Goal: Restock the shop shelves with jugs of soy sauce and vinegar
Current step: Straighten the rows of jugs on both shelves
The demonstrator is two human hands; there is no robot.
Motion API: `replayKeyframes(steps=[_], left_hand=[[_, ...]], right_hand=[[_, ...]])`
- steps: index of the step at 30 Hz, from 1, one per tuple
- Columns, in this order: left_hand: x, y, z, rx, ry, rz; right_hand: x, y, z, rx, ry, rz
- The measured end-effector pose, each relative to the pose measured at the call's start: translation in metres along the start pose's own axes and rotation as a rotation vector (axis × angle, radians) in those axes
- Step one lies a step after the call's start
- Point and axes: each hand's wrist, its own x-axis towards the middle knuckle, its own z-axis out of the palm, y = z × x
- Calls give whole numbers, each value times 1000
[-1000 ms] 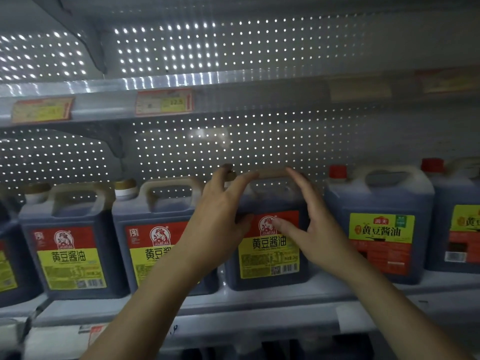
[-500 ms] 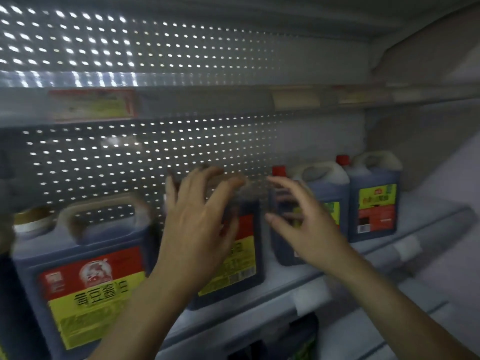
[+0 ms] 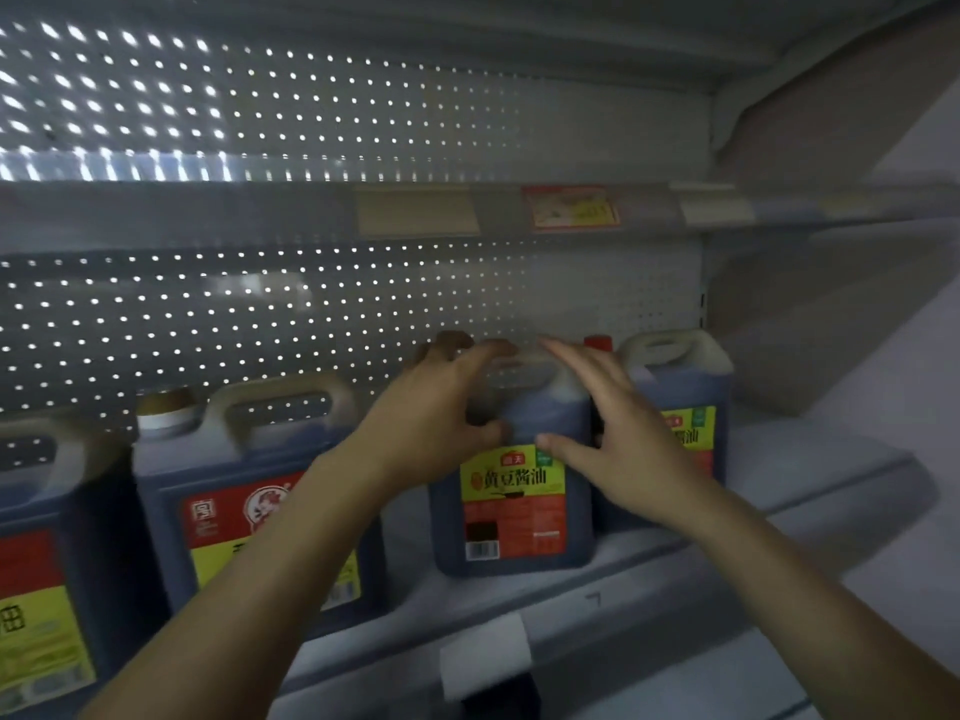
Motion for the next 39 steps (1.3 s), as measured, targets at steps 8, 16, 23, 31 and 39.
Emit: replayKeyframes(steps=[8,16,23,31,39], left_hand=[[-10,14,-9,168,11,-90],[-16,11,-35,271,-95,-163],[-38,2,-21,272,17,-118],[-14,35,-13,240,159,-31],[99,110,57,128,-62,180]], right_hand=[[9,20,16,208,-35,-67],[15,12,37,262,-20,-135],[10,6,34,296,-46,-174],[-7,41,-29,256,171,-99],[-3,139,-104,-14,118,-2]])
